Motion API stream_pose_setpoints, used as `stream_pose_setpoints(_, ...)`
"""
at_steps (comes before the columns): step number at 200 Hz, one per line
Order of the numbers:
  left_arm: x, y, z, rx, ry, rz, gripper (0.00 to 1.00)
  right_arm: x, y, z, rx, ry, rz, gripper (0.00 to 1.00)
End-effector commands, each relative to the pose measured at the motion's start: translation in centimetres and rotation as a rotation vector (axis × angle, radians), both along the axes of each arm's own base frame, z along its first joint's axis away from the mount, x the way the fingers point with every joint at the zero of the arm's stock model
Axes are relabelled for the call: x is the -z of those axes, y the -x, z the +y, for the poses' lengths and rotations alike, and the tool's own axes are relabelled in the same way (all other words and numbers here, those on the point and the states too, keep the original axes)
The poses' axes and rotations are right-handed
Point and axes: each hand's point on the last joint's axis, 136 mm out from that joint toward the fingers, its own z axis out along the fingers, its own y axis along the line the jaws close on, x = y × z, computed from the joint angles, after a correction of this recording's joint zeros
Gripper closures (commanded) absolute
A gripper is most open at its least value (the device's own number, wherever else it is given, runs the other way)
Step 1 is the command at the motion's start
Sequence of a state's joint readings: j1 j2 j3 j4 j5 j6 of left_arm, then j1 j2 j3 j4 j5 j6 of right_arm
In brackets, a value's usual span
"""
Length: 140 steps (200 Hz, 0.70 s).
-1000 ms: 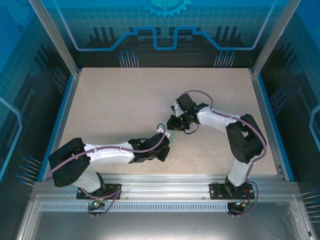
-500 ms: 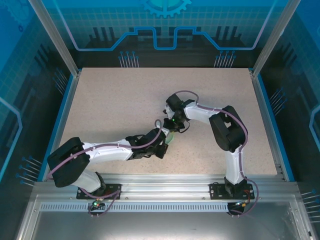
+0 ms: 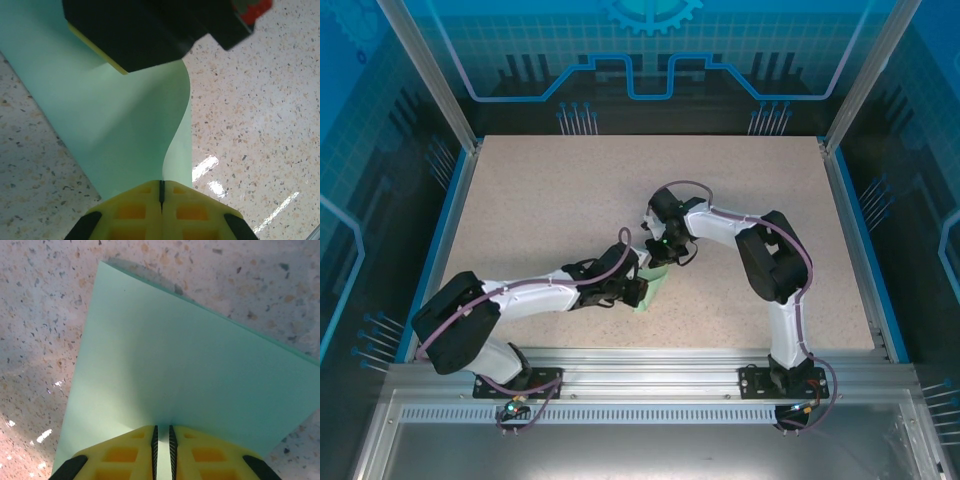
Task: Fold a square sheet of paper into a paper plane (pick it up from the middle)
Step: Third fold the triangle at the center of the table.
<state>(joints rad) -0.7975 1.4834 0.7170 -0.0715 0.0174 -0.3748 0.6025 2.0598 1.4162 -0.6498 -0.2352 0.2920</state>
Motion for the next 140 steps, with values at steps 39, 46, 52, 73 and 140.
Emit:
stream_pose_setpoints(39, 0.4, -0.9, 0.2, 0.041, 0.003, 0.012, 0.98, -0.2, 0.4, 0.7, -0.047, 0.005, 0.011, 0.84)
stream_pose_setpoints(46, 0.4, -1.0, 0.2, 0.047, 0.007, 0.015, 0.98, -0.2, 0.4, 0.7, -0.047, 0.003, 0.012, 0.84)
stream_pose_setpoints(52, 0.4, -1.1, 0.0, 0.053, 0.009, 0.012, 0.98, -0.2, 0.5, 0.7, -0.048, 0.001, 0.012, 0.84)
stream_pose_setpoints(73, 0.6, -1.6, -0.1, 0.064, 0.001, 0.012, 0.98, -0.2, 0.5, 0.7, -0.048, 0.000, 0.012, 0.84)
stream_pose_setpoints(140, 1.0, -2.7, -0.3, 0.082, -0.011, 0.012, 0.98, 0.0, 0.5, 0.8, -0.036, -0.004, 0.020, 0.84)
